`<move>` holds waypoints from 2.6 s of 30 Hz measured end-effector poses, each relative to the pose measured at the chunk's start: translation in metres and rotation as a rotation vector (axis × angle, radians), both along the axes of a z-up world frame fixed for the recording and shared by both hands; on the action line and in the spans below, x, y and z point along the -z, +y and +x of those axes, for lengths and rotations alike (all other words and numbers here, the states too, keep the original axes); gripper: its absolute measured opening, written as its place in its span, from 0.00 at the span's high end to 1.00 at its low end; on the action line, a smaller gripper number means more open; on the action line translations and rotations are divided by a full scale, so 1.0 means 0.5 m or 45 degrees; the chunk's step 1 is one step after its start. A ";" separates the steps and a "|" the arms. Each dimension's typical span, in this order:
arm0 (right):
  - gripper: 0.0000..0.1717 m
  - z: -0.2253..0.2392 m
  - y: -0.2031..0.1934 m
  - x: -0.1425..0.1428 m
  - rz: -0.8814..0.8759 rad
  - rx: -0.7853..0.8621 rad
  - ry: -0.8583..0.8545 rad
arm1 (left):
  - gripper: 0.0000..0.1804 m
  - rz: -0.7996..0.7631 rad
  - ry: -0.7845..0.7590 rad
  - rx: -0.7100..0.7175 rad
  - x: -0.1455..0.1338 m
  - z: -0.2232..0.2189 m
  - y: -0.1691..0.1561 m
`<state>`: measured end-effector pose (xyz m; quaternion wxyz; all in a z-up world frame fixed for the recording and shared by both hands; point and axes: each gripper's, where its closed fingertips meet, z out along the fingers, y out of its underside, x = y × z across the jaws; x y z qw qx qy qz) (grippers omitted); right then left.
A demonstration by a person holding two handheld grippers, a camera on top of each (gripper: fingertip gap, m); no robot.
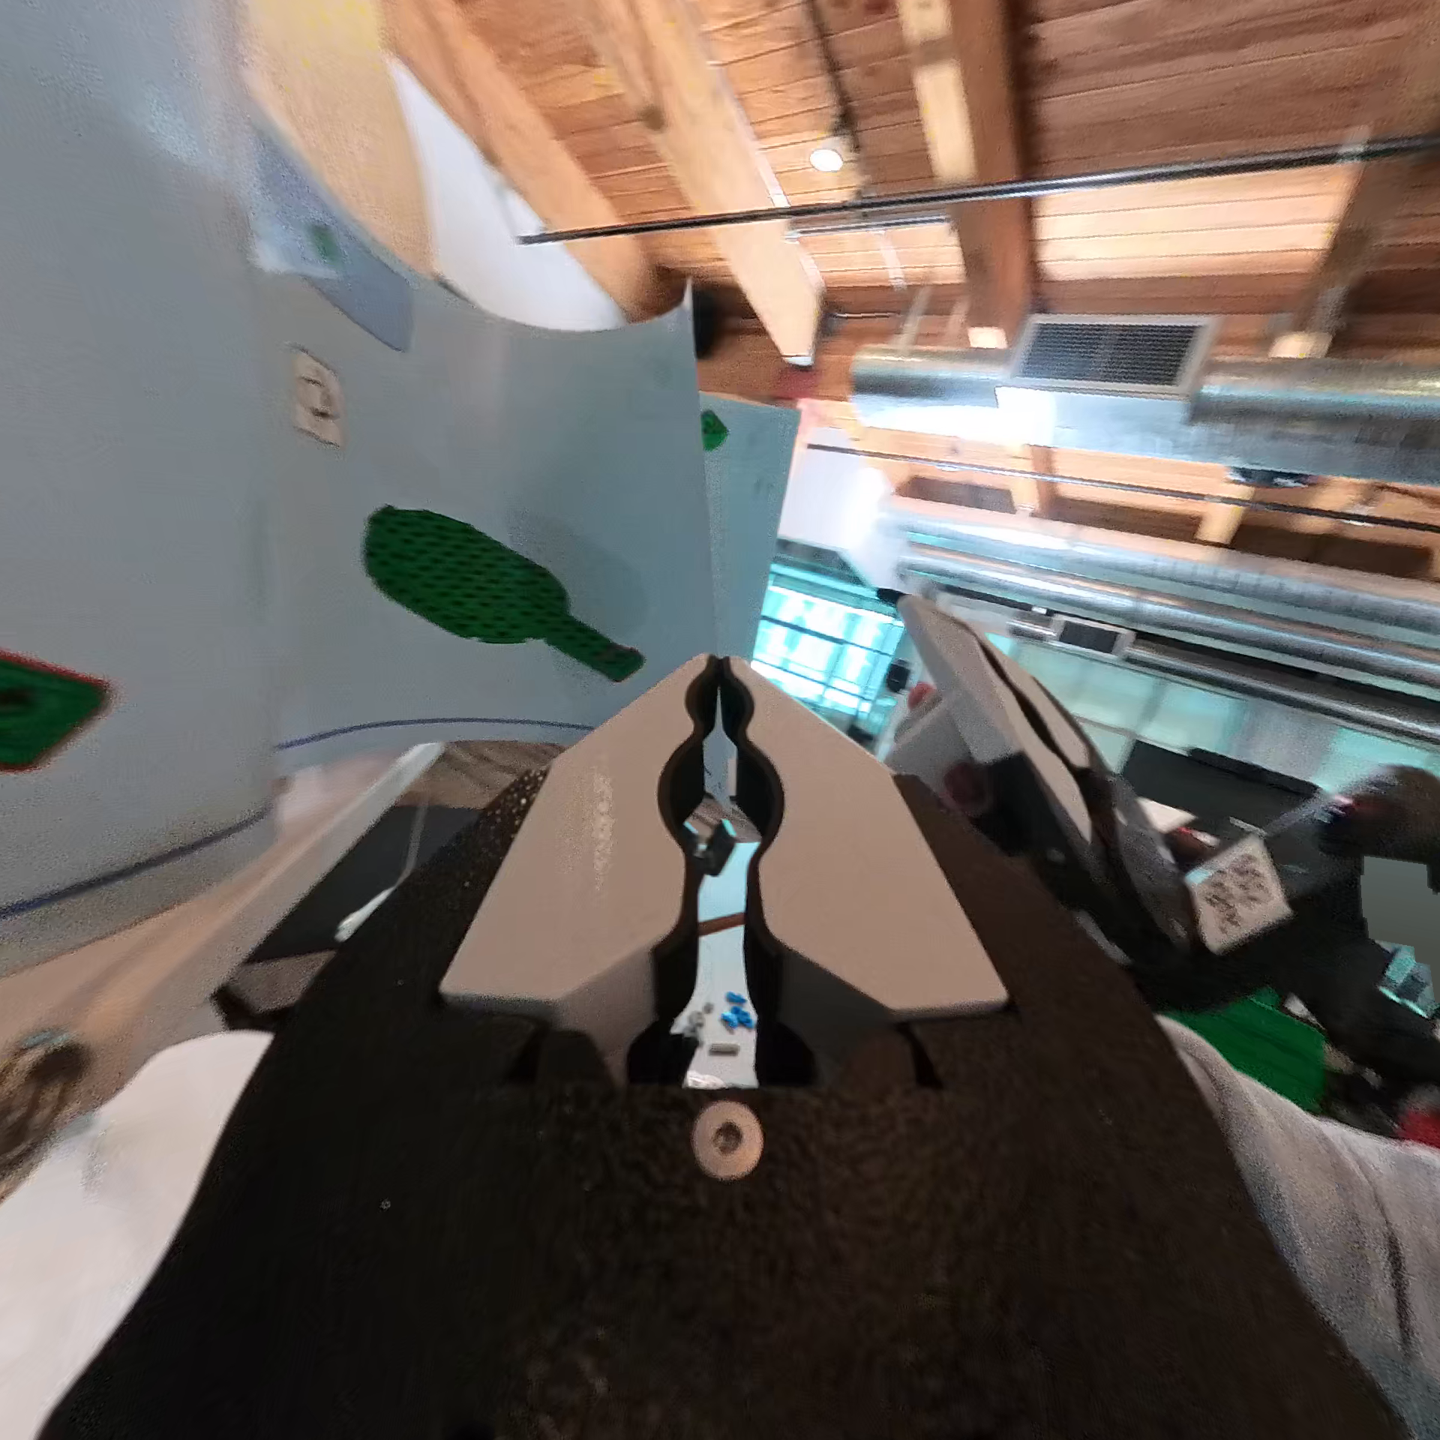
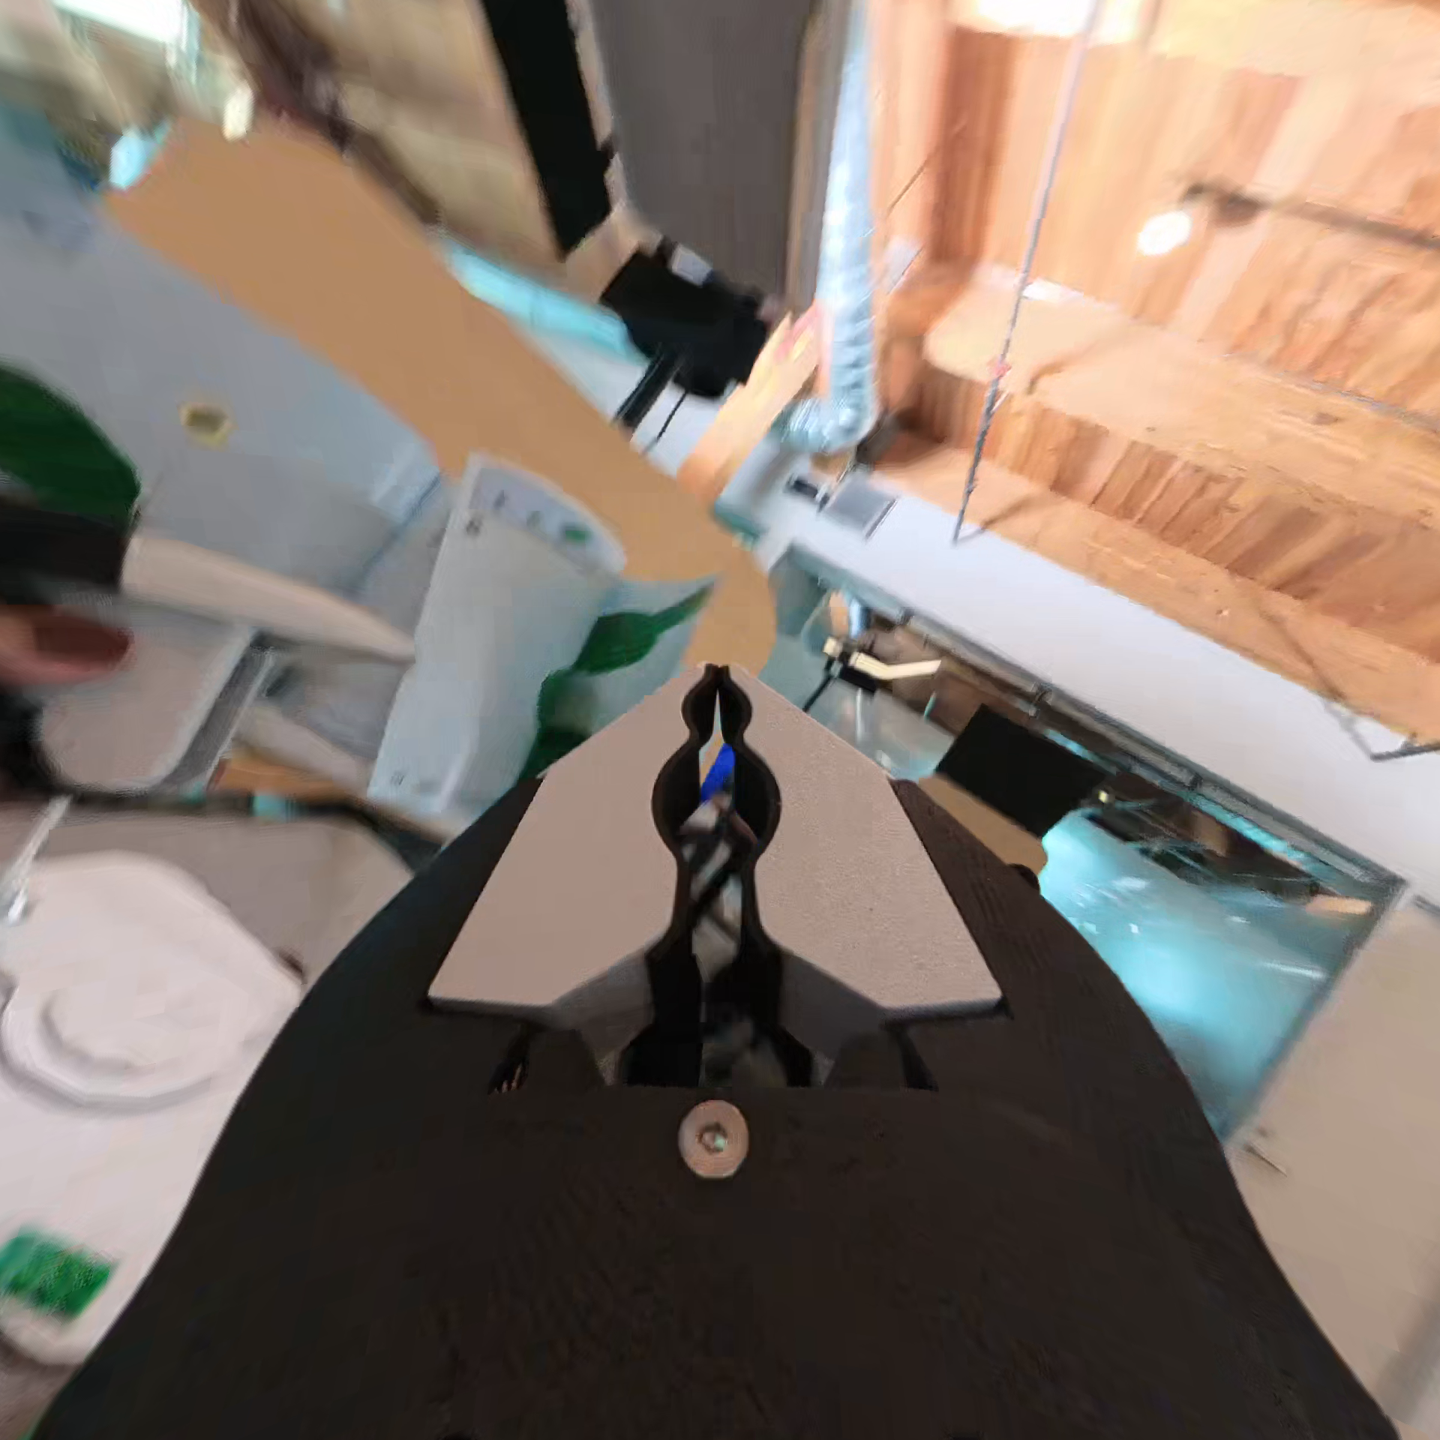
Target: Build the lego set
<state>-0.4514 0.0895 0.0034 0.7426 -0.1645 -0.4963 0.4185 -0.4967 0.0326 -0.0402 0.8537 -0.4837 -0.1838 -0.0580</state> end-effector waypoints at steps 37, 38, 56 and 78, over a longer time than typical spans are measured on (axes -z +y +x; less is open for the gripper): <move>0.91 -0.204 -0.374 0.140 0.287 -0.454 -0.665 | 1.00 0.398 -0.175 -0.504 0.035 -0.067 -0.455; 0.90 -0.180 -0.396 0.141 0.353 -0.552 -0.636 | 1.00 0.385 -0.187 -0.505 0.040 -0.071 -0.455; 1.00 -0.141 -0.467 0.213 0.898 -0.454 -0.256 | 1.00 0.186 -0.078 -0.765 0.039 -0.092 -0.455; 0.86 0.102 -0.181 0.124 0.163 -0.455 -0.472 | 0.66 0.100 -0.167 -0.853 0.118 0.008 -0.427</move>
